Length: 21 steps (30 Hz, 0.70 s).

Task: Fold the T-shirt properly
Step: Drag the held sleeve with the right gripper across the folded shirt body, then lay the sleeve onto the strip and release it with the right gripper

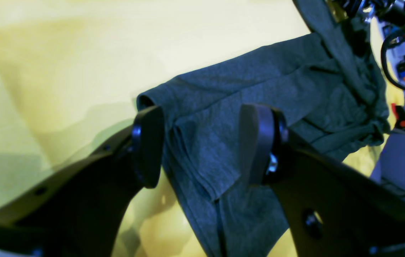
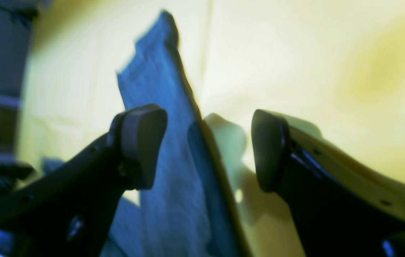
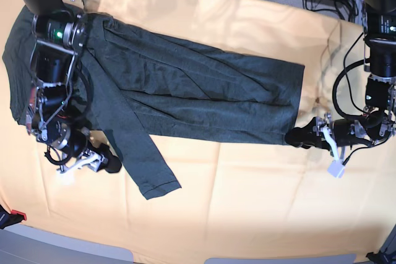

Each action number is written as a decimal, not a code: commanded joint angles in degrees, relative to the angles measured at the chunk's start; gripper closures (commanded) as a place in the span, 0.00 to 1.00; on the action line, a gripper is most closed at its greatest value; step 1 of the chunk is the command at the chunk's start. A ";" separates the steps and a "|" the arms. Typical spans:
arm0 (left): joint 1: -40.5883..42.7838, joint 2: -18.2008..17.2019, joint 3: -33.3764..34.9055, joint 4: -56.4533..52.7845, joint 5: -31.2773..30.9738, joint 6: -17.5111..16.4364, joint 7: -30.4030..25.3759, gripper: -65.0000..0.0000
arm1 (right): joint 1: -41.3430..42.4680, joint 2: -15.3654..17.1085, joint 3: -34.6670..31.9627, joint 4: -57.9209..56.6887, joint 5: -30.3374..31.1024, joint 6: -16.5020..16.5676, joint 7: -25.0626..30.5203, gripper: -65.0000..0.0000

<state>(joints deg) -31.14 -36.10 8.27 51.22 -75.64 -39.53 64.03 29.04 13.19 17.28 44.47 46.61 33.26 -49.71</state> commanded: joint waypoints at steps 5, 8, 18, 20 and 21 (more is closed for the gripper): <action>-1.57 -0.87 -0.46 0.68 -1.55 -0.47 -1.03 0.47 | 1.14 -2.93 -0.24 -0.85 1.38 5.29 -6.82 0.42; -1.57 -0.87 -0.46 0.68 -1.55 -0.47 -1.05 0.47 | 1.16 -4.02 -2.95 -0.83 4.04 6.74 -9.53 0.50; -1.57 -0.87 -0.46 0.68 -1.81 -0.47 -1.05 0.47 | 1.64 -3.98 -9.46 -0.17 3.91 6.74 -2.36 1.00; -1.57 -0.87 -0.46 0.68 -1.79 -0.47 -1.05 0.47 | 1.97 -3.93 -9.46 1.44 3.93 6.74 -3.34 1.00; -1.57 -0.87 -0.46 0.68 -1.77 -0.47 -1.05 0.47 | 1.97 -3.93 -9.46 2.80 3.93 6.74 -4.28 1.00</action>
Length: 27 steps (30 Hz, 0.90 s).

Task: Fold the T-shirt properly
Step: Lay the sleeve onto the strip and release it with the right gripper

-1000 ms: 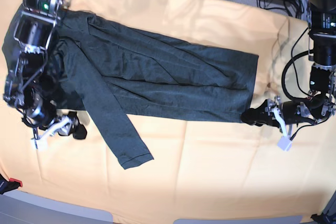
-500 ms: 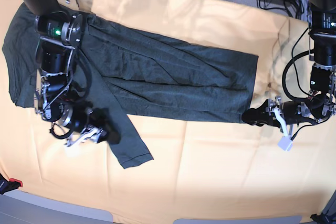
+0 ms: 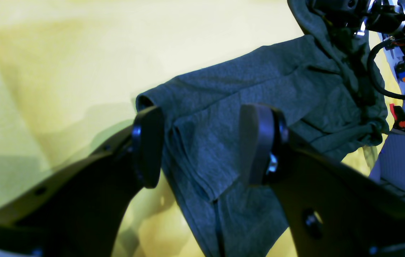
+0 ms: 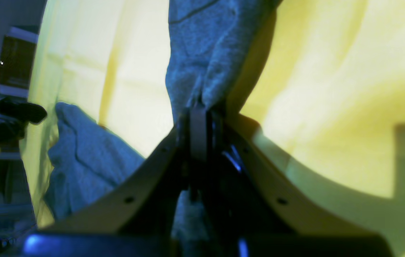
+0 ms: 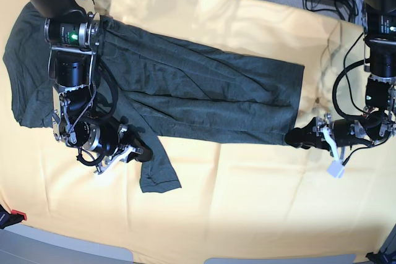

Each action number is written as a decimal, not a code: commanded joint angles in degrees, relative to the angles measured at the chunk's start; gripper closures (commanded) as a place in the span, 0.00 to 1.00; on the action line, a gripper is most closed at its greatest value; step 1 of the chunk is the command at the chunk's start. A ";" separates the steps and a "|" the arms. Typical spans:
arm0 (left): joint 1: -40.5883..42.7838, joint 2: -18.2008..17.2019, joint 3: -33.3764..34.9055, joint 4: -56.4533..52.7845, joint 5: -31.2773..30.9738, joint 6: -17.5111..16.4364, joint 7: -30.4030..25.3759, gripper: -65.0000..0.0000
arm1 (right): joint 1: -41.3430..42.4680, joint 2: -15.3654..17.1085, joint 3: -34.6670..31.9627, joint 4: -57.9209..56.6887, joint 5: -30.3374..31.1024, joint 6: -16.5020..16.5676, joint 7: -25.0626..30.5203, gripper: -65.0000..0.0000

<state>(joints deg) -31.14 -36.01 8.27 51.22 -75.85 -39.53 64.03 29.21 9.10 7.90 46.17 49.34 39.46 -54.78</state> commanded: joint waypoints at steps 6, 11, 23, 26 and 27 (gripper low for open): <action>-1.57 -0.98 -0.46 0.68 -1.55 -0.47 -1.05 0.47 | 1.16 0.17 -0.09 14.45 1.53 0.54 -8.41 1.00; -1.57 -0.96 -0.46 0.68 -1.55 -0.47 -1.05 0.47 | -3.10 1.05 -0.11 28.57 6.51 0.54 -10.23 1.00; -1.57 -0.94 -0.46 0.68 -1.55 -0.47 -1.05 0.47 | -17.55 2.19 -0.15 50.27 24.11 0.54 -18.86 1.00; -1.57 -0.63 -0.46 0.68 -1.55 -0.47 -1.05 0.47 | -20.68 2.16 -0.15 54.03 26.43 0.54 -19.06 1.00; -1.57 -0.44 -0.46 0.68 -1.55 -0.47 -1.05 0.47 | -21.51 2.16 -0.15 54.99 27.19 0.54 -19.04 1.00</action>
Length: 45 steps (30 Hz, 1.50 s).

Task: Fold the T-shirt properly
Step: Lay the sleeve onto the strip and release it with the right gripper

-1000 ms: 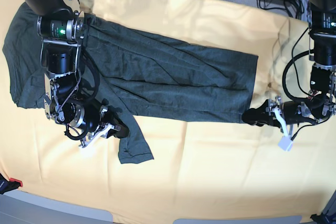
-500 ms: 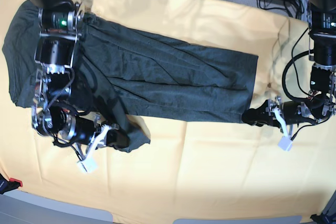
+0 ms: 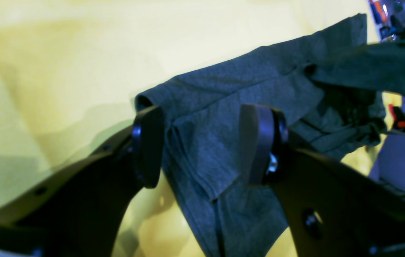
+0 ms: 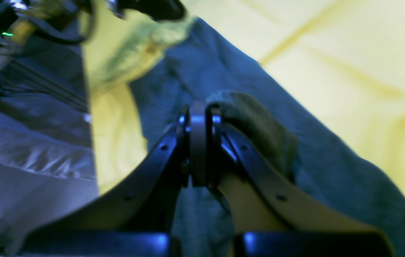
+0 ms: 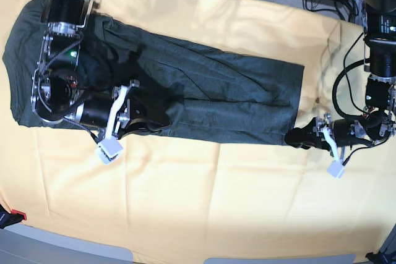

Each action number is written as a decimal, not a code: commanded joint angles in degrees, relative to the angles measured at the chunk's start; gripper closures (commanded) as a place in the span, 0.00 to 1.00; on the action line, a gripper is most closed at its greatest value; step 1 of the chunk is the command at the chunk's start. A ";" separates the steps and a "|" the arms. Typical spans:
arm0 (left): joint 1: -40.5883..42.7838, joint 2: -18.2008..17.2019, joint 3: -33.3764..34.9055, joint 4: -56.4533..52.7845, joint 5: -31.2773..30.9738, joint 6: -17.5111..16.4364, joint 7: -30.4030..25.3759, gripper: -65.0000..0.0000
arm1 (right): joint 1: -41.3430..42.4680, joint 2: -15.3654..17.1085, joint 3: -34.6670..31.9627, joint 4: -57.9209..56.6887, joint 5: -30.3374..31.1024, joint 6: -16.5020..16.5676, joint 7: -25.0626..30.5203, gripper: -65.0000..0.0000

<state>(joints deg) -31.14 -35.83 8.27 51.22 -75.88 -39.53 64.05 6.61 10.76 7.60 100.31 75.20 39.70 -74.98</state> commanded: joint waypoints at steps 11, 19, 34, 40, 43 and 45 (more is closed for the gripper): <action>-1.62 0.59 -0.48 0.68 -1.53 -0.47 -1.11 0.47 | 0.52 -2.05 -12.66 2.19 -12.46 0.30 9.35 1.00; -1.57 0.42 -0.46 0.68 -1.49 -0.47 -1.05 0.47 | 4.44 -5.46 -21.77 2.19 -18.95 0.30 12.39 1.00; -1.57 0.44 -0.46 0.68 -1.49 -0.47 -1.05 0.47 | 4.68 -10.12 -26.36 2.16 -36.59 0.30 20.76 1.00; -1.57 0.46 -0.46 0.68 -1.49 -0.47 -1.07 0.47 | 4.68 -10.12 -26.36 1.16 -37.99 0.30 21.79 0.99; -1.57 0.44 -0.46 0.68 -1.46 -0.47 -1.05 0.47 | 4.85 -10.12 -26.36 1.07 -38.18 0.30 22.82 0.56; -1.57 0.44 -0.46 0.68 -1.46 -0.47 -1.07 0.47 | 5.81 -10.12 -26.34 1.09 -38.21 0.30 22.60 0.35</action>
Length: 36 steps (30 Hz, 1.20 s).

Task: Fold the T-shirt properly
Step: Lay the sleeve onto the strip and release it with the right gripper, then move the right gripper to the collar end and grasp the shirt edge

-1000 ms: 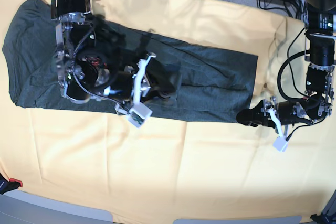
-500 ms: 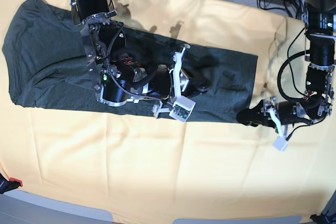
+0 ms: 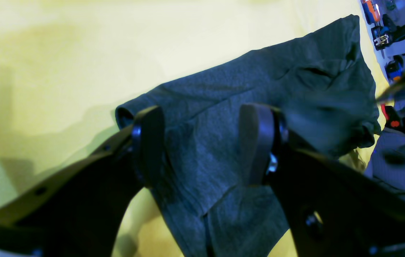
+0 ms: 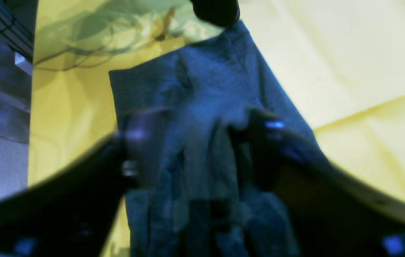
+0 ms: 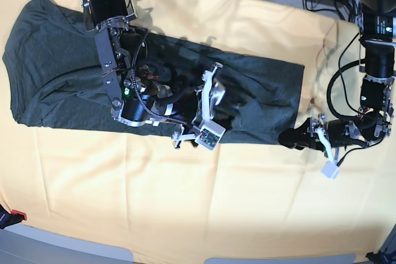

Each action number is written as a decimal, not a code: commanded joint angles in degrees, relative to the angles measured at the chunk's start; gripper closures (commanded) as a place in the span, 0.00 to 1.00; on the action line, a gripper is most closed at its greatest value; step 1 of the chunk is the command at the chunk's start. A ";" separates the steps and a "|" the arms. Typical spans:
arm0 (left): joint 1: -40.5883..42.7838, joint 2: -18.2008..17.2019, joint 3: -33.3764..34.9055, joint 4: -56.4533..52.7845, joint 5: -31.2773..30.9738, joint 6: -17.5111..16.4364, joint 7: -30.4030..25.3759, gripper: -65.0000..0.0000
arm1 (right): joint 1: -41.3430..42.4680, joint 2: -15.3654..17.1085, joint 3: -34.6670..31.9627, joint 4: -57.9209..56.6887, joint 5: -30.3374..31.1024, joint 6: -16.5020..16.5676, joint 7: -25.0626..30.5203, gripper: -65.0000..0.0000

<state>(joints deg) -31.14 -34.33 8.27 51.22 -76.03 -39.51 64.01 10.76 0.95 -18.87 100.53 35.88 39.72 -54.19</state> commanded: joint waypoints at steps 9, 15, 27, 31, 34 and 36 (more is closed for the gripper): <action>-1.60 -1.09 -0.46 0.68 -1.09 -0.49 -1.01 0.47 | 6.27 2.43 9.68 9.84 10.80 0.28 -8.74 0.33; -1.57 -1.11 -0.46 0.68 1.38 -0.49 -0.98 0.47 | 3.37 10.08 20.65 12.24 19.39 0.28 -11.67 0.33; -1.62 -1.11 -0.46 0.68 0.35 -0.49 -1.01 0.47 | -9.18 22.12 47.60 12.24 38.36 0.28 -23.26 0.33; -1.70 -1.09 -0.48 0.68 0.37 -0.49 -1.01 0.47 | -15.32 24.94 54.07 12.24 39.41 0.28 -23.37 0.33; -1.97 -1.14 -0.48 0.72 0.37 -0.49 -0.98 0.47 | -20.65 26.34 56.50 12.24 40.63 0.28 -23.71 0.33; -2.14 -1.22 -0.48 0.90 0.37 -0.49 -1.01 0.47 | -24.11 26.95 57.18 12.24 40.37 0.28 -23.71 0.33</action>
<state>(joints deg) -31.33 -34.50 8.27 51.22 -74.32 -39.53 64.05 -13.82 26.70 37.76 111.92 75.46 39.92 -78.74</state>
